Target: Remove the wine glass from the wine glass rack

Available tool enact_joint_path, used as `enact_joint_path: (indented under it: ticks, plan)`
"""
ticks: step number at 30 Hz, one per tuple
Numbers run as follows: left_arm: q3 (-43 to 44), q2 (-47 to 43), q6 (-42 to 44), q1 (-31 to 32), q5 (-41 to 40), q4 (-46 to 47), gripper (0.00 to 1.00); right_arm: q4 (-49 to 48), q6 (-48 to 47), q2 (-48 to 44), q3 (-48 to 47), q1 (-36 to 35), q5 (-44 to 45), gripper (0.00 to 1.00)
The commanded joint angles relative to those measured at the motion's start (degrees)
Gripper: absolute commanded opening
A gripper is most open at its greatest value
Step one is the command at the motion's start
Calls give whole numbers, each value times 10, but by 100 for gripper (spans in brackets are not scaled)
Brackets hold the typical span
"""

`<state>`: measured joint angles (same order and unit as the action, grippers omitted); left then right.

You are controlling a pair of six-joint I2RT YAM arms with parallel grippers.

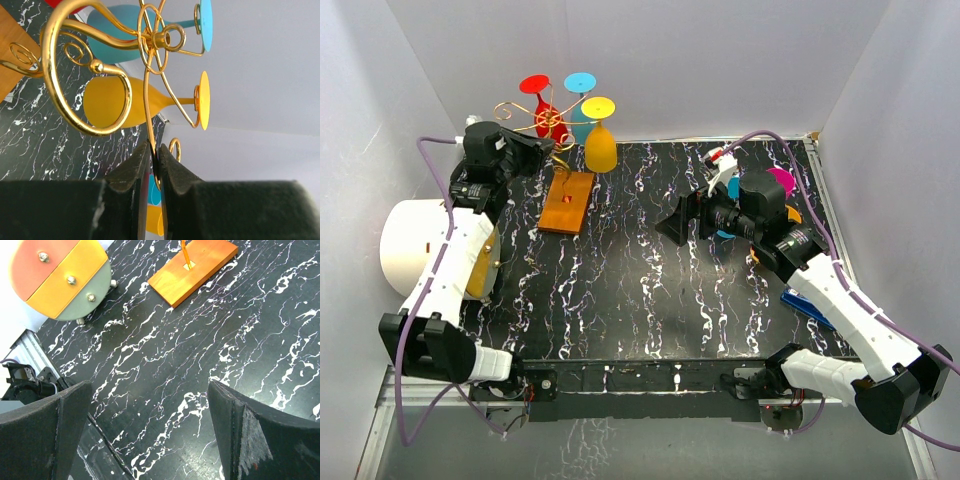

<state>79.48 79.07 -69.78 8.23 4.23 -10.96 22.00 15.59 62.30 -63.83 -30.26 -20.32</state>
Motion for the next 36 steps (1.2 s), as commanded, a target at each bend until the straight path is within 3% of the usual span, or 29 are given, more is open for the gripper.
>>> enact_joint_path:
  ticks: [1, 22, 26, 36]
  plan:
    - [-8, -67, -9, -10, 31, 17, 11, -42, 8, -1, 8, 0, -9, 98]
    - [-50, -148, 14, -37, 89, -50, 16, -64, 37, 9, 17, 1, -28, 99]
    - [-36, -152, 45, -37, 114, -64, 32, -84, 66, 24, 7, 0, -30, 98]
    - [-3, -193, 160, -37, 179, -158, 69, -210, 286, 157, -88, 2, -4, 98]
